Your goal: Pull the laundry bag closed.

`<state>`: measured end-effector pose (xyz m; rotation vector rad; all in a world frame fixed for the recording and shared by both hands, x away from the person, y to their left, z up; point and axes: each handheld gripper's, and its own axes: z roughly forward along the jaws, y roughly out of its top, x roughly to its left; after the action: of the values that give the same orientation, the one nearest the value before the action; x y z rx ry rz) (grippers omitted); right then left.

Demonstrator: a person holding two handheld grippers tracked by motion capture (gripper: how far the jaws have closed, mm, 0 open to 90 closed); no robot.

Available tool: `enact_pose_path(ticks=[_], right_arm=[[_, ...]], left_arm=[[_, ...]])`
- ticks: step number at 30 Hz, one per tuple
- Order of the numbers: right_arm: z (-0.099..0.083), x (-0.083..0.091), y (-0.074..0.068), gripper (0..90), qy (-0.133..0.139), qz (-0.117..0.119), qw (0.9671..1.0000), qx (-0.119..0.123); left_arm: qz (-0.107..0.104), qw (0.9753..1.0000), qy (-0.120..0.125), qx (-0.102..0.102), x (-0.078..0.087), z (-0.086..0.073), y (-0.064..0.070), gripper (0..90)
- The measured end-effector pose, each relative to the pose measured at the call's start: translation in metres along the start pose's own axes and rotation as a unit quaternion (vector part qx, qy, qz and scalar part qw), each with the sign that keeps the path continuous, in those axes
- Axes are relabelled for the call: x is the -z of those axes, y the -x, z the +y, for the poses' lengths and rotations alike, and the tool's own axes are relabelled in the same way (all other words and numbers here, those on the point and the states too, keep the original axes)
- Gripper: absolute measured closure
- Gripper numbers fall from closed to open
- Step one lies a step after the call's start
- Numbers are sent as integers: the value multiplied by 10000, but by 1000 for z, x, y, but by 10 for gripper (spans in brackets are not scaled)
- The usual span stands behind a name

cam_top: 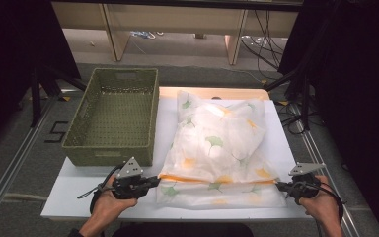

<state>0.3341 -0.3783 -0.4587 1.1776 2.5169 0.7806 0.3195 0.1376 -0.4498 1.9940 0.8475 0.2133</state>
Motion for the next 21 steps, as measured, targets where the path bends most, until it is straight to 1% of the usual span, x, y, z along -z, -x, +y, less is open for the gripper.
enact_pose_path(ticks=[1, 3, 4, 5, 6, 7, 8, 9, 10, 11, 12, 13, 14, 15, 16, 17, 18, 19, 20, 21], right_arm=[[-1, 1, 1, 900, 18, -18, 10000, -42], [-1, 1, 2, 900, -16, -49, 10000, -55], [-1, 1, 2, 900, -21, -72, 10000, -33], [-1, 0, 2, 900, -16, -59, 10000, -60], [-1, 0, 2, 900, -15, -76, 10000, -22], [-1, 0, 2, 900, -15, -76, 10000, -22], [0, 1, 1, 900, -10, -38, 9998, -192], [0, 1, 2, 900, -10, -41, 9998, -196], [-1, 1, 2, 900, -3, -60, 9998, -176], [-1, 1, 3, 900, 5, -91, 9999, -106], [-1, 1, 3, 900, 5, -108, 9999, -58], [-1, 0, 5, 900, 80, -100, 9999, -18], [-1, 1, 4, 900, 29, -64, 9998, -183], [-2, 0, 6, 900, 32, -91, 9999, -71], [-3, 0, 6, 900, 19, -100, 9999, -52], [-2, 1, 4, 900, -5, -109, 9999, -97], [-1, 1, 6, 900, 80, -163, 9998, 39], [0, 2, 4, 900, 28, -146, 9998, -125], [0, 2, 4, 900, 28, -146, 9998, -125], [0, 1, 5, 900, 57, -175, 9998, 20]], left_arm=[[49, 10000, 28, 4, 0, 0, 1, 868], [33, 10000, 64, 9, 0, 0, 1, 868], [23, 10000, 25, -93, 0, 0, -1, 868], [24, 10000, 45, -22, -1, -1, 0, 868], [28, 10000, 35, 41, -1, -1, 0, 867], [28, 10000, 35, 41, -1, -1, 0, 867], [18, 10000, -10, 10, -1, -1, 0, 867], [-1, 10000, 32, 60, -1, -1, 1, 866], [-11, 10000, -5, -48, -1, -1, 0, 866], [-34, 9999, -2, -124, -1, -1, 0, 865], [-33, 9999, -19, -111, -1, -1, 0, 865], [9, 9999, -23, -138, -1, -1, 0, 864], [-69, 9999, -34, -71, -2, -1, 0, 864], [3, 10000, -36, -14, -3, -2, 2, 864], [8, 10000, -35, -35, -3, -2, 2, 864], [-17, 9999, -40, -112, -3, -2, 1, 863], [-24, 9999, -50, -94, -3, -3, 1, 862], [-18, 10000, -13, -84, -4, -4, 2, 860], [-18, 10000, -13, -84, -4, -4, 2, 858], [31, 9999, -88, -116, -5, -4, 2, 858]])
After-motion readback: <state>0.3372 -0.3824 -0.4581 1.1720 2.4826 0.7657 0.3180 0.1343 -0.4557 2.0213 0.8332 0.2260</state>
